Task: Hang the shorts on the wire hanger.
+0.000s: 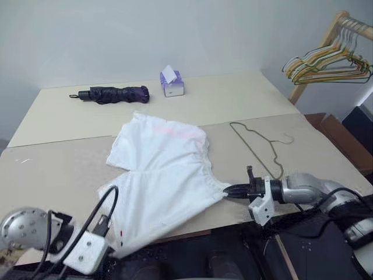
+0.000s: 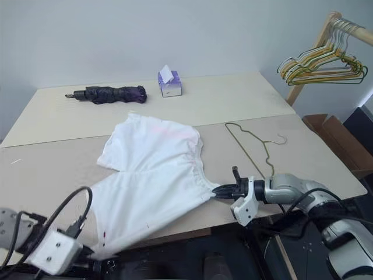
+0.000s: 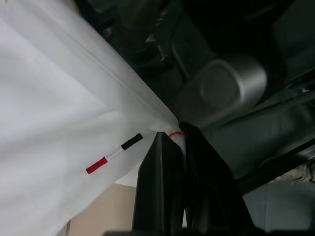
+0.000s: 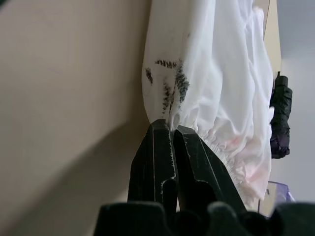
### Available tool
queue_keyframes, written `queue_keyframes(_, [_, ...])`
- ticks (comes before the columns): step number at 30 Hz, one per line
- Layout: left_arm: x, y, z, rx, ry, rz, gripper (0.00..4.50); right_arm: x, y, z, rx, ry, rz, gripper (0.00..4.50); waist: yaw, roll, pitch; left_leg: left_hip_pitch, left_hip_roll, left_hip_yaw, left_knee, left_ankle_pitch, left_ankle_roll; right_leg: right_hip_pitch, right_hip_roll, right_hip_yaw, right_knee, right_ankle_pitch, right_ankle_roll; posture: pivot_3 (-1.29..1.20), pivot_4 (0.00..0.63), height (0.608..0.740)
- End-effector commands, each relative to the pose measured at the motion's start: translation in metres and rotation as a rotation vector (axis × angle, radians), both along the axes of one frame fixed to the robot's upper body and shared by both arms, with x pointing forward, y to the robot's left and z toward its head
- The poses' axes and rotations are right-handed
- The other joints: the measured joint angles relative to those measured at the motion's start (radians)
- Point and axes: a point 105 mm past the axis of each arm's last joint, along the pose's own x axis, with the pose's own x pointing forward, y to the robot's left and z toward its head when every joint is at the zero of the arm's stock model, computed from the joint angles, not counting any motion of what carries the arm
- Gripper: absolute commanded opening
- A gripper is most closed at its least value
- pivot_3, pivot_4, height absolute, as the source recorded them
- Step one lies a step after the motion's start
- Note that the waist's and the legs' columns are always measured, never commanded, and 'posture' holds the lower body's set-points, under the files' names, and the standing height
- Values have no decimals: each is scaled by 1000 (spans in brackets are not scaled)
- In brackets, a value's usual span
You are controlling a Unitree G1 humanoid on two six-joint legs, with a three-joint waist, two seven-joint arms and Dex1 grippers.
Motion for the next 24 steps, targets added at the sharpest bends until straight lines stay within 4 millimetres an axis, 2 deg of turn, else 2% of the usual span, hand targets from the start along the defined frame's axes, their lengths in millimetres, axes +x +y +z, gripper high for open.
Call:
queue_keyframes(1, [-5,1,-4,30,-4,-11,13,3,-1,18,26,-20,-46,0,4,0,0,0,0,0,0,0,0,0,1,0,0,0,0,-109,74,740])
queue_keyframes(4, [1,9,-6,51,-32,15,651,-11,1,18,22,52,-36,780,23,0,0,1,0,0,0,0,0,1,2,-1,0,1,-1,-108,72,740])
queue_keyframes(7, [8,22,-4,76,-39,22,1529,-26,-1,21,6,126,-34,1767,37,0,0,0,0,1,0,-1,0,0,2,-1,-1,1,-1,-102,72,740])
queue_keyframes(11, [18,37,8,58,-39,62,2715,-48,-7,24,-10,205,-60,3049,53,0,0,0,1,2,0,-2,1,-1,2,-1,-1,0,-2,-98,70,740])
queue_keyframes(14, [38,41,30,-32,-88,123,3589,-59,-19,30,14,292,-149,4010,63,0,0,0,1,3,0,-2,1,-1,1,-2,-1,0,-2,-96,70,740])
queue_keyframes(15, [54,37,53,-99,-107,163,3919,-54,-25,37,57,339,-228,4369,68,0,0,0,1,3,0,-2,1,-1,1,-2,-1,0,-2,-97,68,740])
queue_keyframes(16, [66,30,73,-174,-113,197,4197,-47,-31,44,97,369,-304,4500,75,-2,1,0,1,5,0,-2,1,0,1,-3,-1,0,-2,-99,68,740])
queue_keyframes(18, [79,17,102,-324,-99,251,4197,-32,-44,57,172,418,-438,4500,77,-5,2,0,3,5,2,-1,0,-1,4,-3,-1,0,-3,-108,66,740])
queue_keyframes(21, [98,-2,123,-552,-85,354,4197,5,-72,74,365,445,-720,4500,66,-5,1,0,3,3,3,-1,-1,0,5,0,-2,2,-2,-133,62,740])
queue_keyframes(24, [111,-18,127,-651,-60,421,4197,29,-98,71,425,453,-949,4500,54,-5,1,-1,3,1,2,-2,0,-1,7,1,-1,1,-2,-148,62,740])
